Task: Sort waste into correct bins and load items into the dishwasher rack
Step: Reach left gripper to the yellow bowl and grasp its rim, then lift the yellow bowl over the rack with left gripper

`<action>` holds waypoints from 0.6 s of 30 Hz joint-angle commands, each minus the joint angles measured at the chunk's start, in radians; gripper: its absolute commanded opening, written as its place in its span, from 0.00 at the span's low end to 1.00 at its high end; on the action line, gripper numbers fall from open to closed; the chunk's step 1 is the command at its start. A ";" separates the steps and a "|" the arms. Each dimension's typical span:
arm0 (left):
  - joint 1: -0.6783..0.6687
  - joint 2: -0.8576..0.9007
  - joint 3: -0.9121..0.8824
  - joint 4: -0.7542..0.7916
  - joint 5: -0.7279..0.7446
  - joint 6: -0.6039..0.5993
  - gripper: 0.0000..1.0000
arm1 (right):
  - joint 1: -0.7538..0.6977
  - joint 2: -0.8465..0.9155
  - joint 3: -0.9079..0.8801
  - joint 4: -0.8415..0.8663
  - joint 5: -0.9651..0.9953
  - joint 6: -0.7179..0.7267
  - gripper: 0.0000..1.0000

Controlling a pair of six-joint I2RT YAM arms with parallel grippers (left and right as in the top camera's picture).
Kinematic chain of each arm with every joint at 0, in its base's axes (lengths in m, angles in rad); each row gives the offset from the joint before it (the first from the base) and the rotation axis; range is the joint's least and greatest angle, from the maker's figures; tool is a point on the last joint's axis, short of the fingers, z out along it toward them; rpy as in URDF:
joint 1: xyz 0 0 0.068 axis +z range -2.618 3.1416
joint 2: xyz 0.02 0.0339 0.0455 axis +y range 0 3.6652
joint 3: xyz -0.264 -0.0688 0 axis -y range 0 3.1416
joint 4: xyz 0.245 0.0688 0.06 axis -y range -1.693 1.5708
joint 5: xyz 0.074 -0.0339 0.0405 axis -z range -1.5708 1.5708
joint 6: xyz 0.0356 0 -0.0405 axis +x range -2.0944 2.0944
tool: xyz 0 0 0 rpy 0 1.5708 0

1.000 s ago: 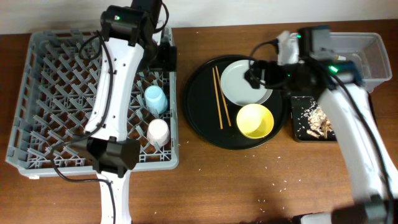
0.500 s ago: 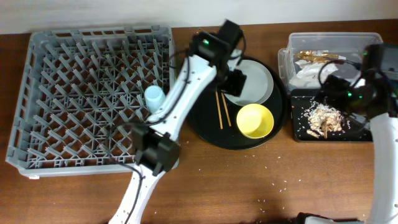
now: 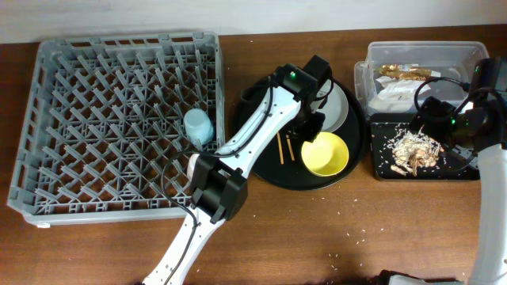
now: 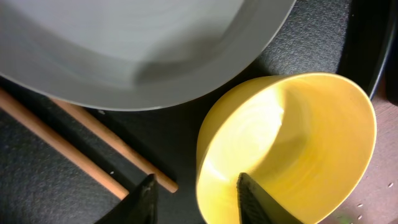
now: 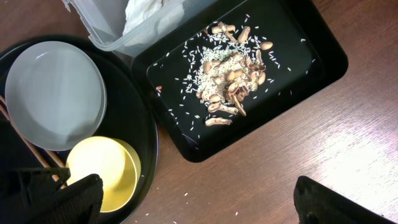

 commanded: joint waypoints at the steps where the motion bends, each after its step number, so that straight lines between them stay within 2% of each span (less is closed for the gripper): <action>1: -0.015 0.021 0.001 0.004 -0.001 0.006 0.39 | -0.003 -0.002 -0.002 0.000 0.019 0.009 0.99; 8: -0.028 0.076 -0.002 0.002 -0.007 0.006 0.37 | -0.003 -0.002 -0.002 0.000 0.019 0.009 0.99; 9: -0.028 0.080 -0.002 -0.002 -0.008 0.006 0.24 | -0.003 -0.002 -0.002 0.000 0.019 0.009 0.99; 12: -0.028 0.080 -0.002 0.000 -0.008 0.006 0.18 | -0.003 -0.002 -0.002 0.000 0.019 0.009 0.98; 14: -0.028 0.079 -0.002 -0.001 -0.008 0.006 0.01 | -0.003 -0.001 -0.002 0.000 0.019 0.009 0.99; 16: -0.024 0.075 0.027 -0.035 -0.008 0.006 0.01 | -0.003 -0.001 -0.002 0.000 0.019 0.009 0.98; 18: 0.002 0.062 0.158 -0.138 -0.011 0.014 0.01 | -0.003 -0.001 -0.002 0.000 0.019 0.009 0.98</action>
